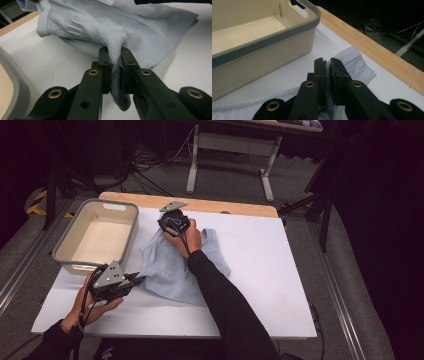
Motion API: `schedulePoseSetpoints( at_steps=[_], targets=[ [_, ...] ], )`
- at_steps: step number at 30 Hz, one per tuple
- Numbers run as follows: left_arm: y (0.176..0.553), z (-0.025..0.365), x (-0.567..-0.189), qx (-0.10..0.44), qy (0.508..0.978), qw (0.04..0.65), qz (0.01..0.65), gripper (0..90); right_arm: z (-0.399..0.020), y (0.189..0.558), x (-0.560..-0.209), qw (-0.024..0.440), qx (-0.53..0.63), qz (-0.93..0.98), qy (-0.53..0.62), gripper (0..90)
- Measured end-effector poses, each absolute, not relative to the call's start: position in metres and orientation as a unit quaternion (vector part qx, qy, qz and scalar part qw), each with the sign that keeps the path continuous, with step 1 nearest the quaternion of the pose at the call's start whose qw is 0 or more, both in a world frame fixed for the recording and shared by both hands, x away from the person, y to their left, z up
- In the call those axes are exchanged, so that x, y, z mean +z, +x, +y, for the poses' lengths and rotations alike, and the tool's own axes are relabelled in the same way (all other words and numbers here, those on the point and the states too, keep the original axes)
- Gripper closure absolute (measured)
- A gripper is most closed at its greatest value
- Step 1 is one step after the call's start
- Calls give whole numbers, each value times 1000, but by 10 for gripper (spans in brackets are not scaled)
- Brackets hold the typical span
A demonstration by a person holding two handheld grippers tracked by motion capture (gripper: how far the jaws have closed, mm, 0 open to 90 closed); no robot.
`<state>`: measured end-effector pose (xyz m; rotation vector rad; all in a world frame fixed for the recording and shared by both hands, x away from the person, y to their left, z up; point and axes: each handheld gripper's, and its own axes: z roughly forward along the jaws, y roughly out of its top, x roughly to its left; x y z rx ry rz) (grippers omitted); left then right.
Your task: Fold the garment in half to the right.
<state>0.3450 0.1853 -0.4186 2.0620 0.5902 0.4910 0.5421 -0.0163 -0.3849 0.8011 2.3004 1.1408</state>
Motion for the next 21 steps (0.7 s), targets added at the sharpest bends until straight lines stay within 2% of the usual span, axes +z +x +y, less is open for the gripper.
schedulePoseSetpoints(
  at_steps=[8, 21],
  targets=[
    [343, 180, -412, 198, 835, 462, 223, 812, -12, 537, -377, 221, 424, 831, 284, 844],
    [351, 135, -402, 166, 837, 493, 169, 811, -40, 531, -369, 212, 450, 821, 281, 841]
  ],
)
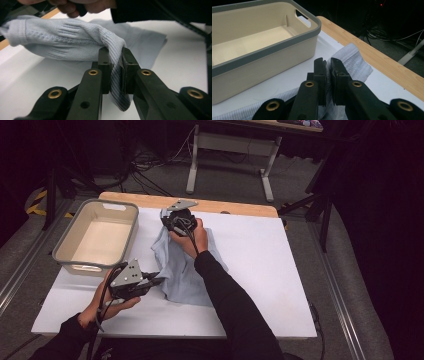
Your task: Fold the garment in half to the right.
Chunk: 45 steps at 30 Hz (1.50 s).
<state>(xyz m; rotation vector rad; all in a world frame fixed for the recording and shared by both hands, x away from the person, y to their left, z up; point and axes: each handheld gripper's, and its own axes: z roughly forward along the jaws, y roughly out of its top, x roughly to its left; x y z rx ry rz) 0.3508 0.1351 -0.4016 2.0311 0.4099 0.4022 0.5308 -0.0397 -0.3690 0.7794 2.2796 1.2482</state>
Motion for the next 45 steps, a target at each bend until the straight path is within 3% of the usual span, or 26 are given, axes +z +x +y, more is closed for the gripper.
schedulePoseSetpoints(
  at_steps=[24, 45],
  targets=[
    [366, 70, -410, 126, 854, 489, 123, 806, -108, 518, -363, 216, 472, 802, 296, 836],
    [380, 27, -430, 110, 865, 472, 129, 772, -153, 523, -387, 238, 431, 805, 332, 824]
  ],
)
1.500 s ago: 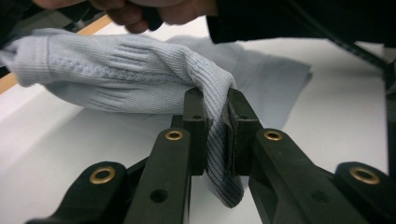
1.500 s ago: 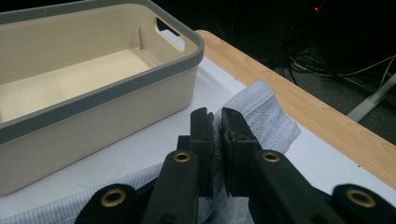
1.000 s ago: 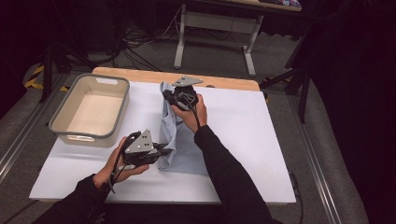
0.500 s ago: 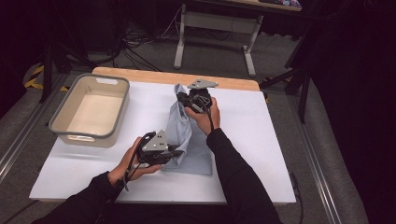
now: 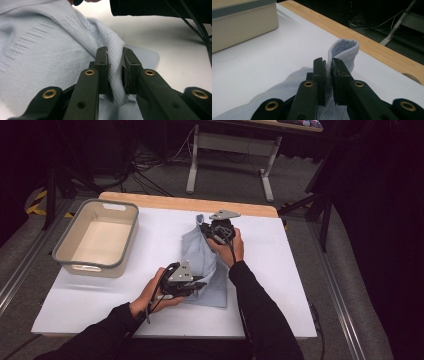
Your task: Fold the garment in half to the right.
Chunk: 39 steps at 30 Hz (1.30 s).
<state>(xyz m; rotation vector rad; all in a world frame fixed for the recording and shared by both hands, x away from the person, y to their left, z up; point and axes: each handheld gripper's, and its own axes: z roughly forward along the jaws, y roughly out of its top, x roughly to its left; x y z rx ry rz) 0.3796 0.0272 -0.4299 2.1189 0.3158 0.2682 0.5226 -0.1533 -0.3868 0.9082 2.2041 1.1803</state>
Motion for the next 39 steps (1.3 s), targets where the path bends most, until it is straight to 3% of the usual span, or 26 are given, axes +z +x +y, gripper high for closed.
schedulePoseSetpoints(
  at_steps=[12, 16, 21, 27, 39],
  targets=[
    [375, 11, -436, 122, 876, 454, 110, 725, -171, 526, -399, 243, 409, 807, 350, 815],
    [369, 20, -429, 125, 871, 464, 99, 658, -175, 519, -401, 242, 411, 808, 347, 797],
    [357, 38, -417, 148, 863, 476, 89, 554, -186, 498, -395, 247, 434, 800, 332, 742],
    [343, 63, -413, 201, 863, 459, 65, 533, -202, 468, -388, 242, 458, 795, 315, 699],
    [344, 84, -438, 170, 883, 428, 94, 412, -212, 422, -405, 216, 439, 828, 274, 623]
  ],
)
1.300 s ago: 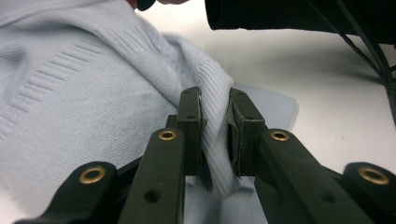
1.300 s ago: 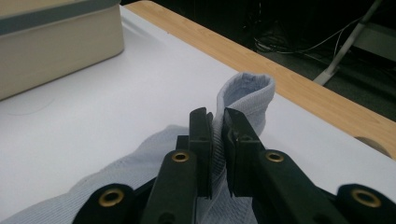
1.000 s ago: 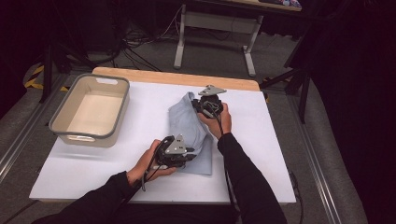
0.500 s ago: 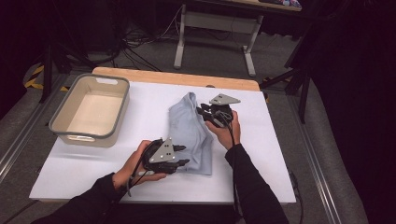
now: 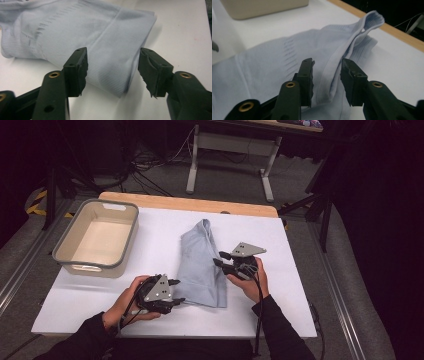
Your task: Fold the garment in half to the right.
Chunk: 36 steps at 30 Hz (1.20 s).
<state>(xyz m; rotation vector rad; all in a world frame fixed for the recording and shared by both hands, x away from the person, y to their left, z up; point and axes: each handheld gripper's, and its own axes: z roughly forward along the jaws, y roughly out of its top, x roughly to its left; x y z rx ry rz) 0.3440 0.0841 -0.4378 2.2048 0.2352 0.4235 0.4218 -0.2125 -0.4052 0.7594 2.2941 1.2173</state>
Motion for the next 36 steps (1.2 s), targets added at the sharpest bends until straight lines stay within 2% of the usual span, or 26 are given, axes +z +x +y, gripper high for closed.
schedulePoseSetpoints(
  at_steps=[3, 7, 9, 15, 21, 26, 32, 36],
  targets=[
    [346, 84, -445, 151, 890, 420, 98, 431, -212, 420, -414, 209, 427, 836, 274, 619],
    [350, 84, -454, 135, 899, 403, 105, 567, -213, 421, -426, 193, 408, 848, 278, 664],
    [353, 84, -457, 126, 902, 399, 106, 642, -212, 422, -429, 196, 393, 855, 277, 733],
    [357, 80, -461, 122, 909, 384, 106, 799, -210, 424, -435, 188, 379, 863, 274, 824],
    [354, 81, -457, 134, 908, 384, 102, 821, -212, 420, -429, 200, 393, 856, 271, 870],
    [349, 83, -444, 149, 892, 414, 99, 824, -218, 415, -413, 221, 412, 842, 270, 883],
    [345, 70, -432, 160, 882, 435, 81, 827, -227, 412, -397, 248, 419, 830, 273, 885],
    [345, 60, -433, 154, 887, 429, 74, 827, -232, 413, -396, 247, 419, 826, 285, 885]
  ],
)
